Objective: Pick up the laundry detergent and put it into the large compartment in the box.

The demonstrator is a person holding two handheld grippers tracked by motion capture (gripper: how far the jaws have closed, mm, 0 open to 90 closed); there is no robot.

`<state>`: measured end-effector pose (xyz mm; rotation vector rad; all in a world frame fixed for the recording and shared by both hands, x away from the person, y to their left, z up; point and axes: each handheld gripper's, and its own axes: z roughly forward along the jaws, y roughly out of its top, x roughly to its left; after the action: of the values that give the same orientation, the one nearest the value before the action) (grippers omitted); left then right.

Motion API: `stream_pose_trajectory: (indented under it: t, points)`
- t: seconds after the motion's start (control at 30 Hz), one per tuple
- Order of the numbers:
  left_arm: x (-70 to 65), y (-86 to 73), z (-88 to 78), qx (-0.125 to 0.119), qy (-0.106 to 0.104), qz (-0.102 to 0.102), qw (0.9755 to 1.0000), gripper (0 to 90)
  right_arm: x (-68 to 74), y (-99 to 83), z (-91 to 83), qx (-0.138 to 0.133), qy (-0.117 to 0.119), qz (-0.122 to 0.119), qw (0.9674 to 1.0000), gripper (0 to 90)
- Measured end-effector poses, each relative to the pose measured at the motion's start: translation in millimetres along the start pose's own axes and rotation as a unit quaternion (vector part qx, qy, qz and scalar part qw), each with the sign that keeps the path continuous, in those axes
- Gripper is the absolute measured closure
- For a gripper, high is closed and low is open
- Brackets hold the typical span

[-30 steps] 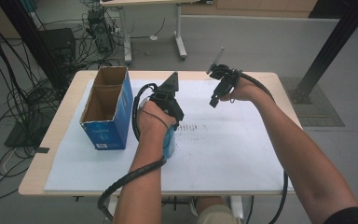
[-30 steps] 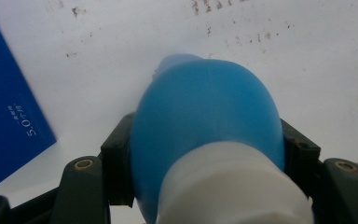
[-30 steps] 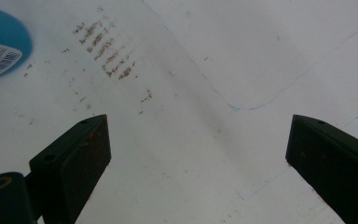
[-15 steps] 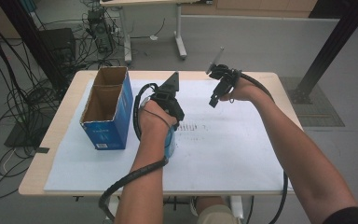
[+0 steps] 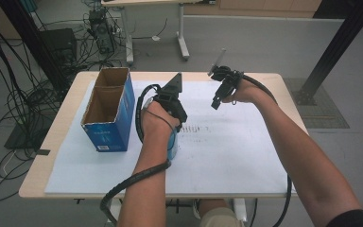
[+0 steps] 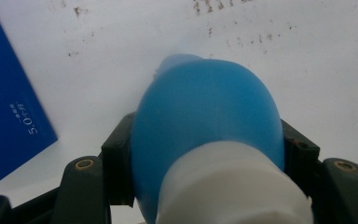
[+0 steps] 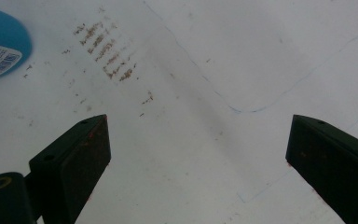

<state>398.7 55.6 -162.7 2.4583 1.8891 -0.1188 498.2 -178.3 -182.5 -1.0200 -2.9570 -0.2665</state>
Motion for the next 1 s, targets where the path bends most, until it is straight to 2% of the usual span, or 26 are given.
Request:
stream_pose_trajectory:
  t: [1.0]
  points:
    - [-2.1,0.1,-0.1,-0.001,0.002,0.003,1.0,38.1,3.5,0.6,1.2,0.003,-0.005,-0.002,1.0,5.7]
